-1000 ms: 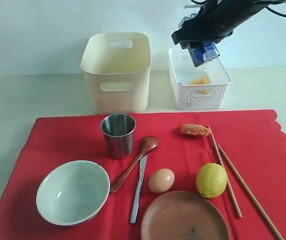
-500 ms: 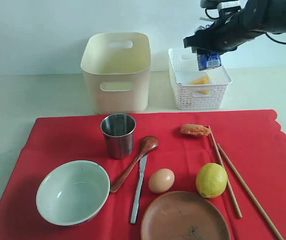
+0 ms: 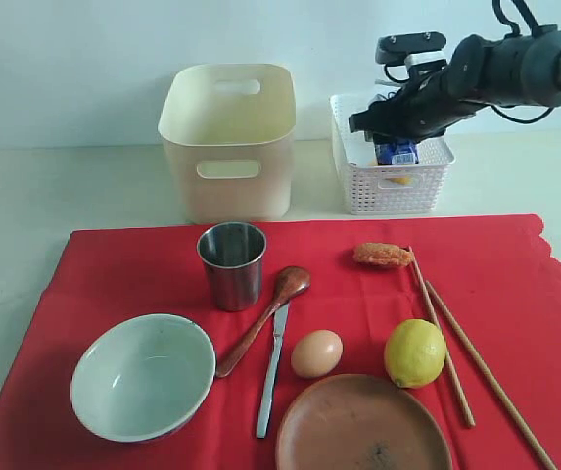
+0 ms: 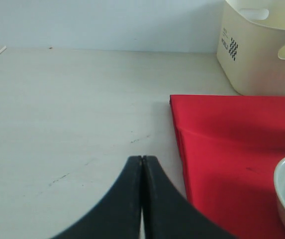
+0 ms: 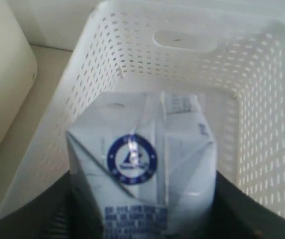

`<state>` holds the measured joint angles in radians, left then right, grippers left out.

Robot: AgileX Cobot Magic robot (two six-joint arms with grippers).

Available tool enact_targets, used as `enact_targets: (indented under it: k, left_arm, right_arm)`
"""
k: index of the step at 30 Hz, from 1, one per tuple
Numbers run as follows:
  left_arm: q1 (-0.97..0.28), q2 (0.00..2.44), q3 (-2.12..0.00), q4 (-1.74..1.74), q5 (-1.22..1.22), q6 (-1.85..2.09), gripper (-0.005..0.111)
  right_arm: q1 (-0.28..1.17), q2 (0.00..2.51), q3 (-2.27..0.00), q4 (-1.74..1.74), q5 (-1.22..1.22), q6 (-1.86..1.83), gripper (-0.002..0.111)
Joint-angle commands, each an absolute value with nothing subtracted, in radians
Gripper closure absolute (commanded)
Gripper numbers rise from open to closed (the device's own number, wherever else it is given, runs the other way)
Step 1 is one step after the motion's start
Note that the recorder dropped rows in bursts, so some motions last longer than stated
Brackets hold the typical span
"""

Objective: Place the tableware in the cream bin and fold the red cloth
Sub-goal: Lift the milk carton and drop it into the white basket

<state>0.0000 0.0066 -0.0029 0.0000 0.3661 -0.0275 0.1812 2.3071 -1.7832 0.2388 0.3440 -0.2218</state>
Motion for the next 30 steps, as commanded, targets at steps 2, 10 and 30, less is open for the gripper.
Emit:
enact_targets:
  k: [2,10,30]
  left_arm:
    - [0.001,0.0,0.0,0.0,0.353,-0.024,0.107]
    - [0.001,0.0,0.0,0.0,0.353,-0.024,0.107]
    - [0.001,0.0,0.0,0.0,0.353,-0.024,0.107]
  right_arm:
    - [0.179,2.325,-1.799,0.245,0.348,-0.269,0.096]
    - [0.179,2.329,-1.799,0.228,0.36,-0.269,0.062]
    - [0.184,2.042,-1.799,0.169,0.88,-0.381,0.045]
